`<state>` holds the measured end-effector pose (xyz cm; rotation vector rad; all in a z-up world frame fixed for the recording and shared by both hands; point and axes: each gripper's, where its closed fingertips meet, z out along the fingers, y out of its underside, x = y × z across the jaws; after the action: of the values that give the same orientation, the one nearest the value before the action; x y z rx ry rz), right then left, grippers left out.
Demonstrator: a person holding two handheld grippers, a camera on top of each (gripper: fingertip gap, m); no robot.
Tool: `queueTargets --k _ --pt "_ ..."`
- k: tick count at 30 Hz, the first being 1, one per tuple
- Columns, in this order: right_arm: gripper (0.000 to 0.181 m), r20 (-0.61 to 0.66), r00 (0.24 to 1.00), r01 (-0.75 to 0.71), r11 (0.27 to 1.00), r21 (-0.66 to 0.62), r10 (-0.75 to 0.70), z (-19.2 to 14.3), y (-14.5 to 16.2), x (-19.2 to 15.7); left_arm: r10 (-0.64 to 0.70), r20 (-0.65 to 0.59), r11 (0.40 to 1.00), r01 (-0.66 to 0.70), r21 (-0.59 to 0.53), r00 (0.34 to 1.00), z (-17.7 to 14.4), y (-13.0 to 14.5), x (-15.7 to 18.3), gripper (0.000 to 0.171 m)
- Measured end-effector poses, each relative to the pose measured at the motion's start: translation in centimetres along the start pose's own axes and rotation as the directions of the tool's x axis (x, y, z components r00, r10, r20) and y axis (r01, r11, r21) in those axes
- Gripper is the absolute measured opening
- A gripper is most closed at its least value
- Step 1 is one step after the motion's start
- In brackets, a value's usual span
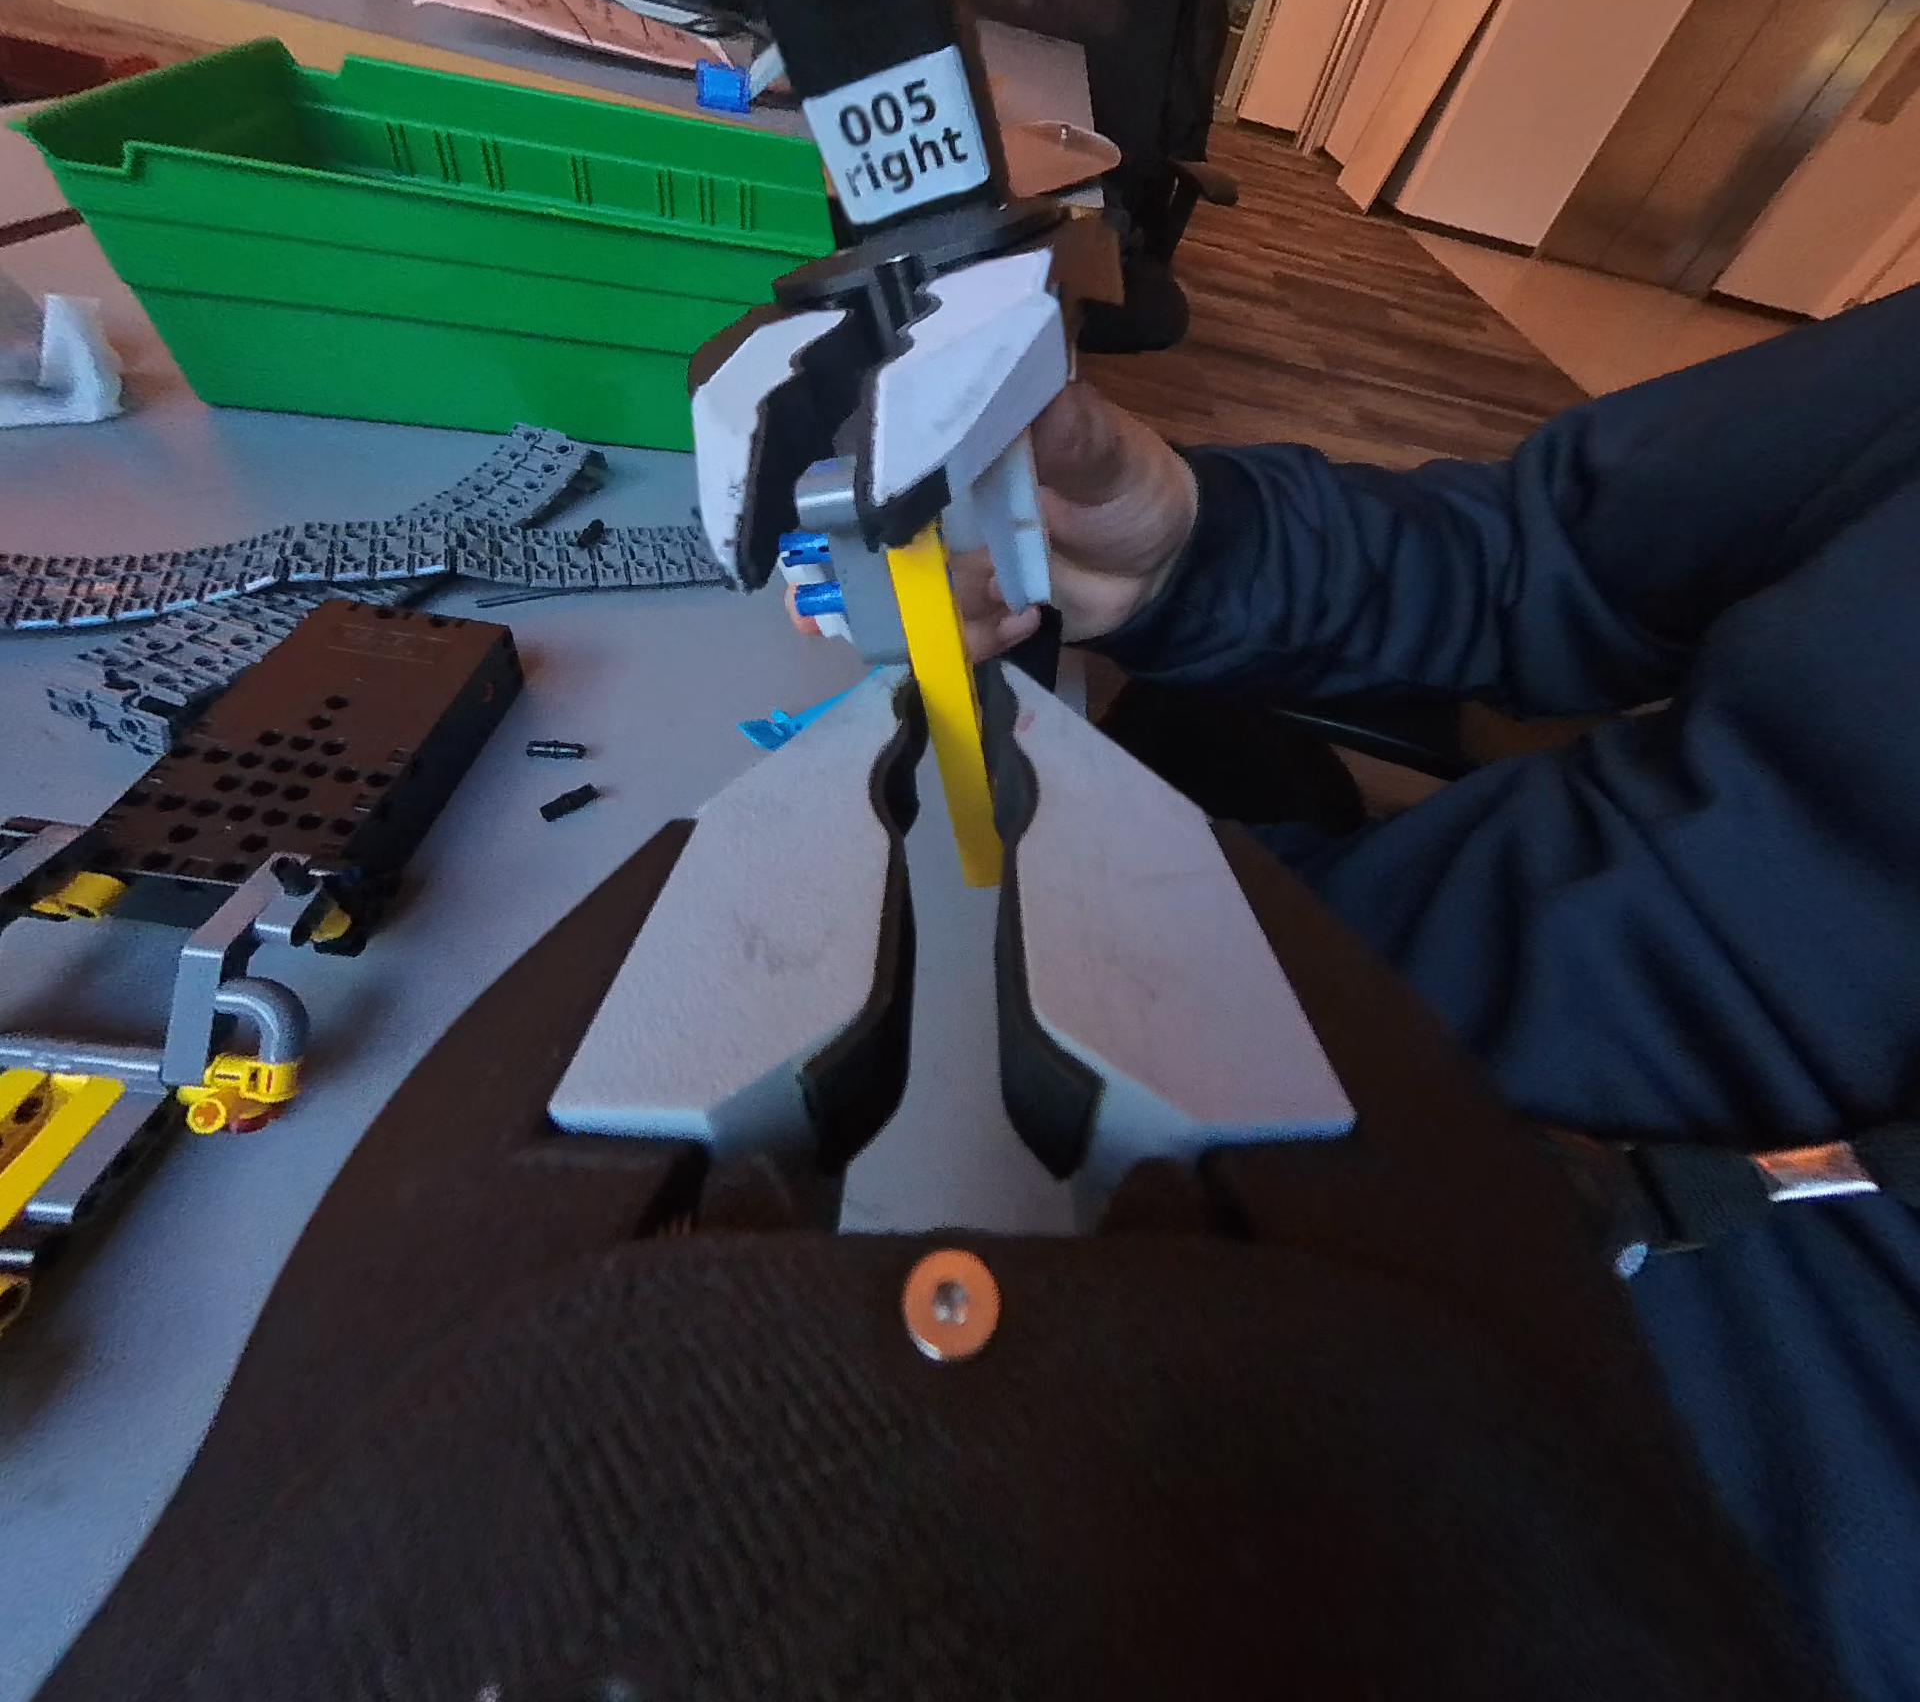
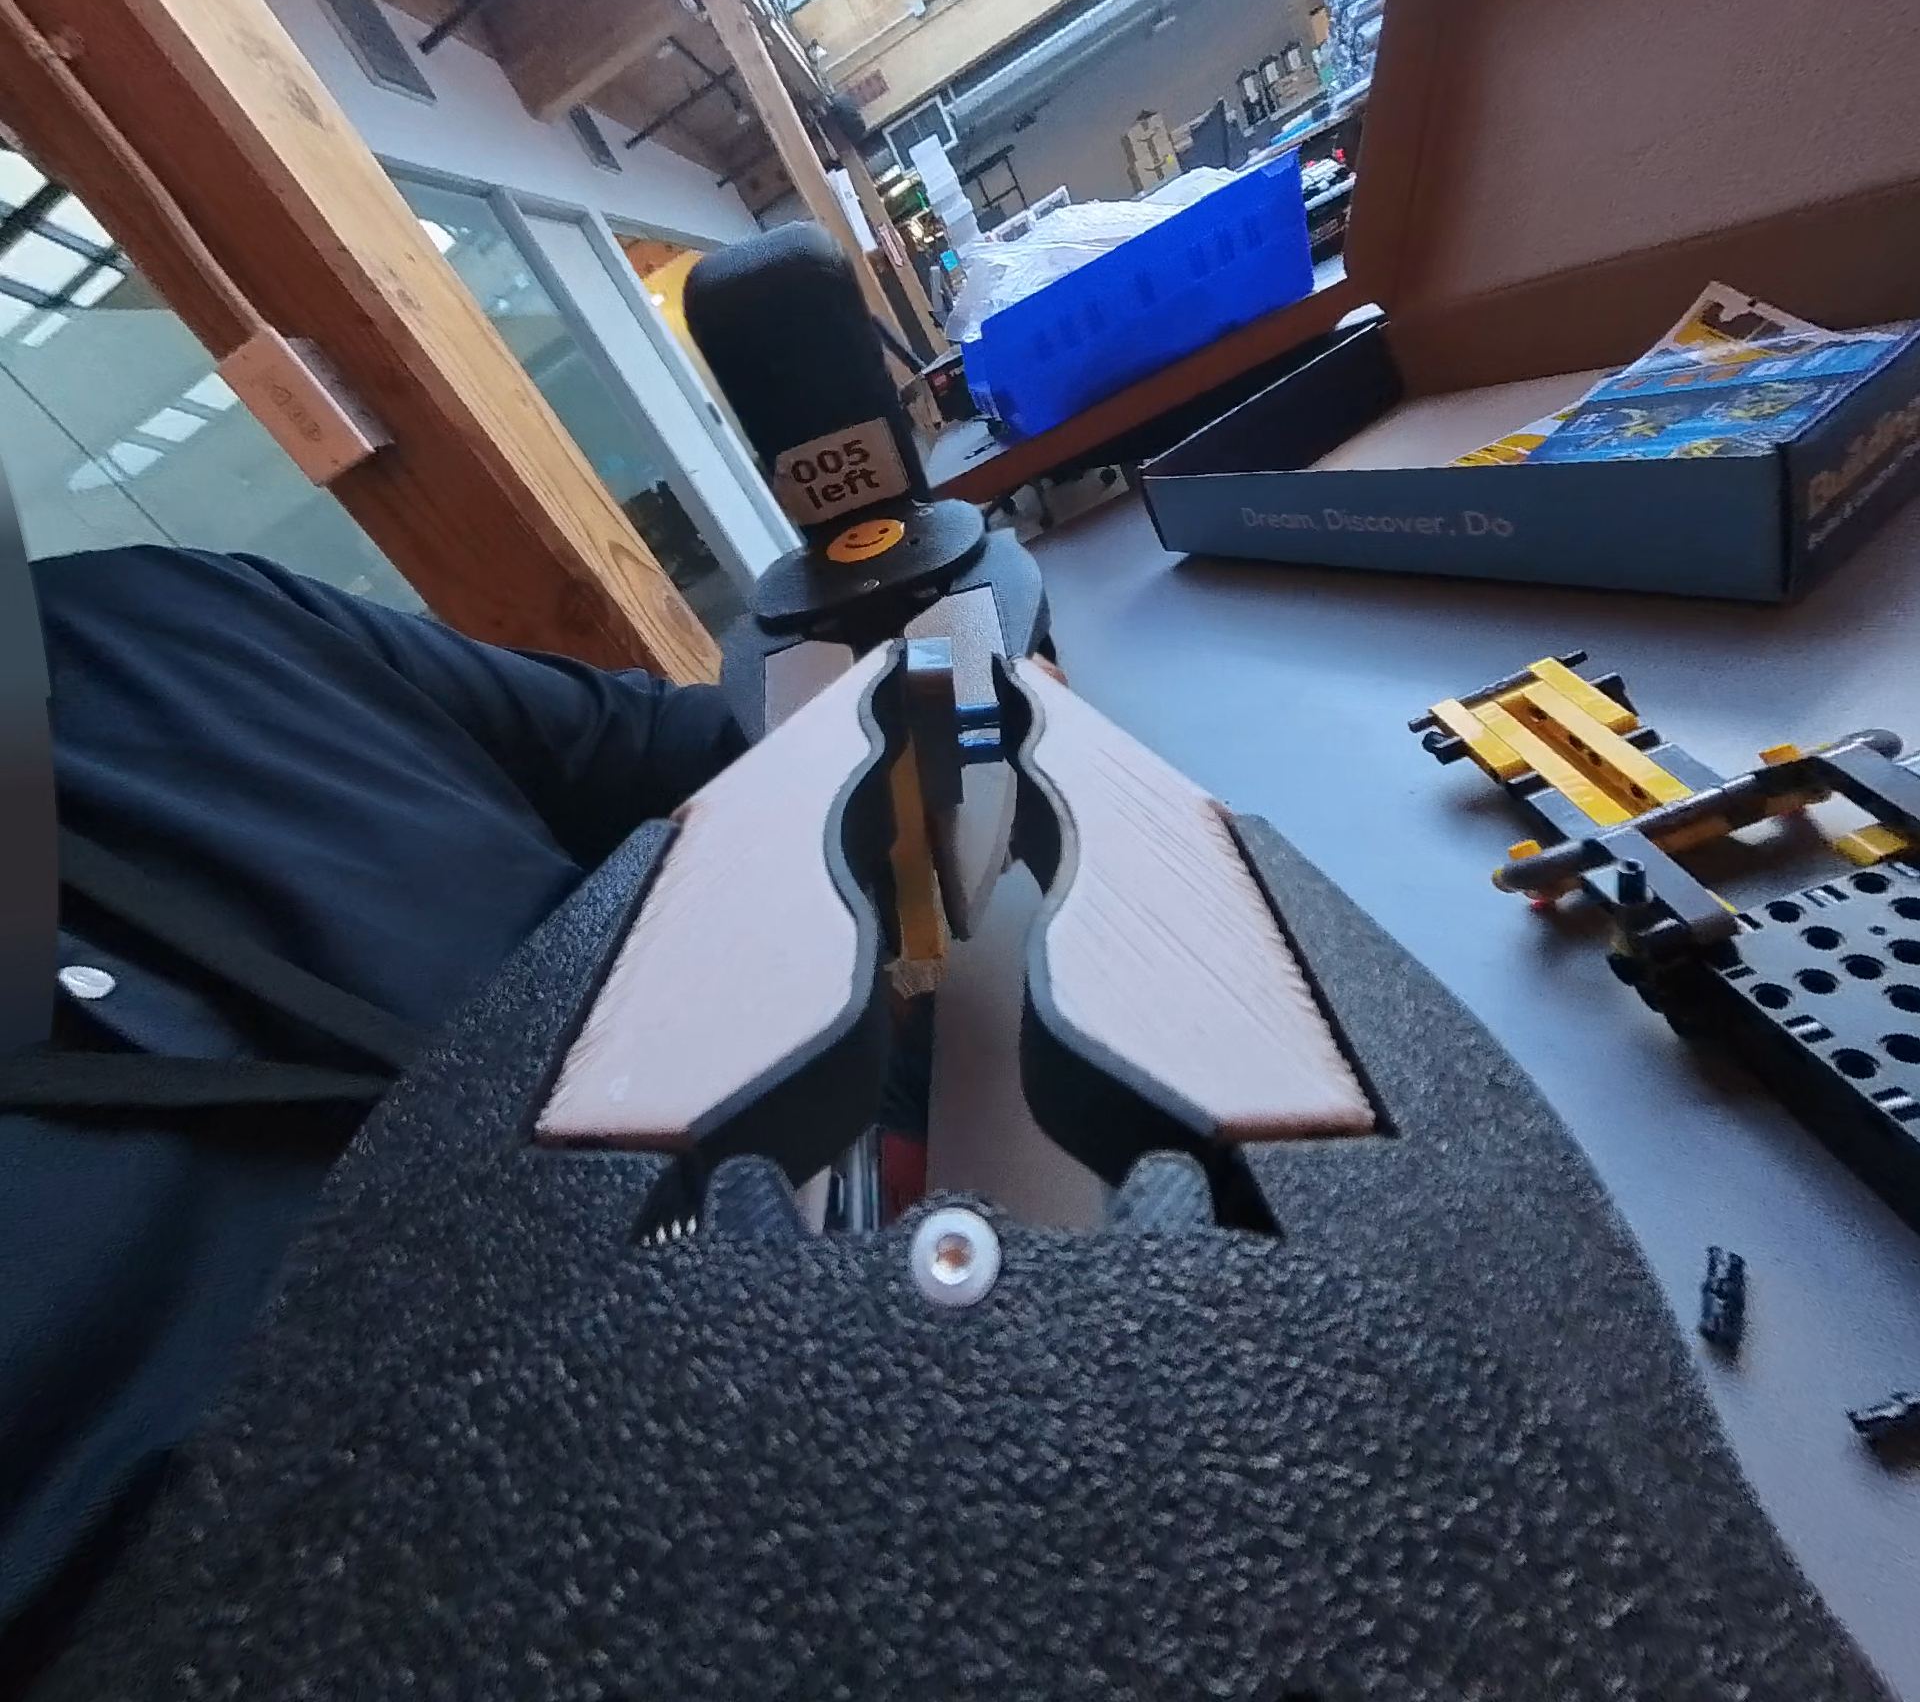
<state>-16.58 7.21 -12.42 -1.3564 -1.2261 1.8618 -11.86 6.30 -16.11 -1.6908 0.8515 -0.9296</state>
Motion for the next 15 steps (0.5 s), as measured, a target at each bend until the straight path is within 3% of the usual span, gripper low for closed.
queueTargets --k 5,10,12,14,15 --pt "0.012 -0.046 0.997 0.054 0.999 -0.001 -0.054 0.5 -0.2 -0.5 0.295 0.13 0.954 -0.283 -0.098 0.947 -0.7 0.1 -0.5 0.01" --pt "0.013 0.009 0.963 -0.269 0.955 0.129 0.27 1.1 -0.1 1.2 0.448 0.249 0.887 -0.394 -0.241 0.858 -1.3 1.3 -2.9 0.012" --pt "0.014 -0.011 0.948 -0.312 0.938 0.15 0.317 1.1 0.3 2.0 0.538 0.285 0.833 -0.449 -0.324 0.793 -1.4 2.0 -3.8 0.012" --pt "0.014 -0.039 0.947 -0.309 0.937 0.161 0.319 1.0 0.4 2.5 0.531 0.299 0.837 -0.435 -0.332 0.793 -1.4 2.1 -4.3 0.012" --pt "0.014 -0.066 0.949 -0.295 0.942 0.16 0.308 1.0 0.4 2.7 0.574 0.31 0.807 -0.46 -0.37 0.758 -1.5 2.3 -4.8 0.013"
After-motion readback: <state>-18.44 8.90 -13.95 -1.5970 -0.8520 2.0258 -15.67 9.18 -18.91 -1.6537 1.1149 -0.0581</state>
